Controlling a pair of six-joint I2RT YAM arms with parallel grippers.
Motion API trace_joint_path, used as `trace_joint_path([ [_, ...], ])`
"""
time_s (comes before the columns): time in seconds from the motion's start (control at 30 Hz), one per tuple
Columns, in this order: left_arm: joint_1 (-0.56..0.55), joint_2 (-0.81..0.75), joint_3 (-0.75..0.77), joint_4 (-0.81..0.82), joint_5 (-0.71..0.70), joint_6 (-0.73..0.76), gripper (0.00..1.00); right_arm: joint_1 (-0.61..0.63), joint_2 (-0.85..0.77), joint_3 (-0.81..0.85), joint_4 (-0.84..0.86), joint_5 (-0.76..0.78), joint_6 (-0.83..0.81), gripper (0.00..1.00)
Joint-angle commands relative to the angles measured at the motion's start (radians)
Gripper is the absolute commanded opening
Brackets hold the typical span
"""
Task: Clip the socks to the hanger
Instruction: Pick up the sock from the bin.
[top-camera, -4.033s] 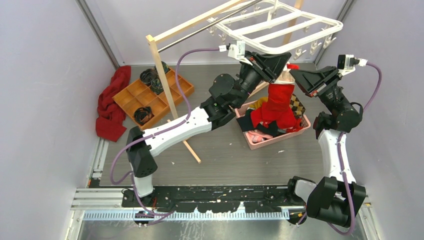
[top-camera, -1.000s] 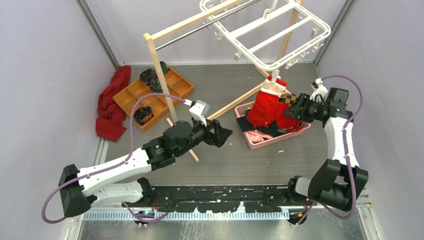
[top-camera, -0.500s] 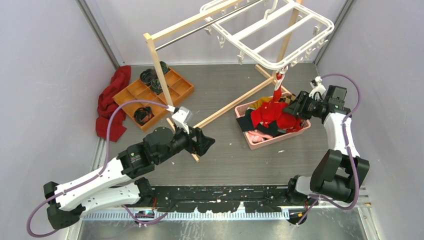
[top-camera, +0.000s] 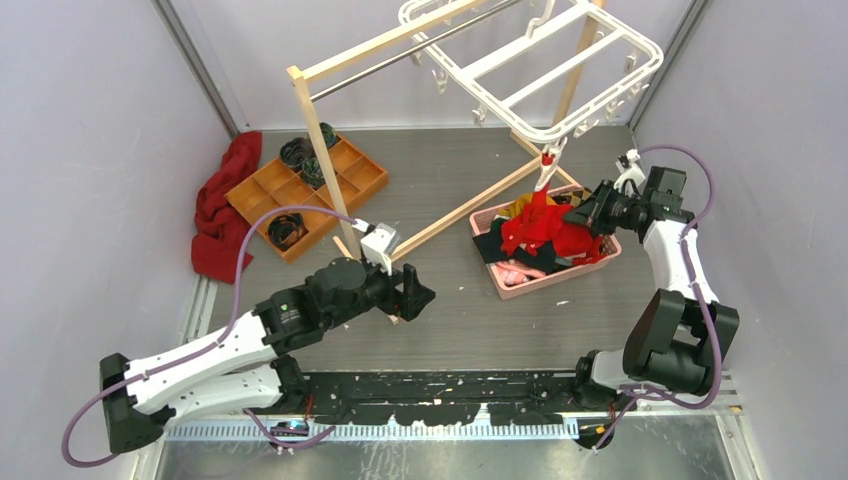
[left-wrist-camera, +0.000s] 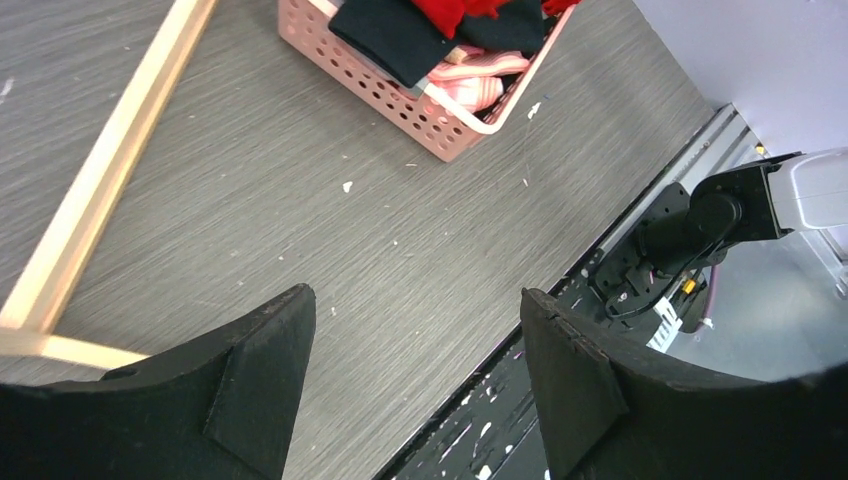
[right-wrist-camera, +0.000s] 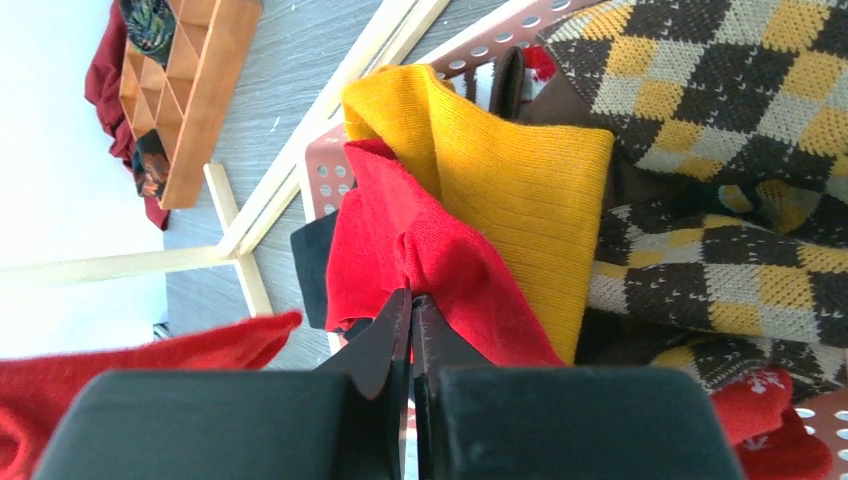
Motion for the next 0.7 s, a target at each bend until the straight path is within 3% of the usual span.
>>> trace_joint_path([
  [0.0, 0.001, 0.055, -0.021, 0.205, 0.06, -0.032, 0.76, 0.003, -0.053, 0.077, -0.041, -0.045, -0.035, 0.05],
  [0.4, -0.003, 0.197, -0.066, 0.636, 0.173, 0.029, 0.76, -0.09, -0.239, 0.209, -0.5, -0.146, -0.38, 0.01],
  [0.57, -0.003, 0.287, -0.022, 0.73, 0.241, 0.084, 0.76, -0.092, -0.264, 0.274, -0.607, -0.196, -0.448, 0.01],
  [0.67, -0.005, 0.344, 0.001, 0.792, 0.28, 0.118, 0.77, -0.092, -0.267, 0.317, -0.735, -0.285, -0.574, 0.01],
])
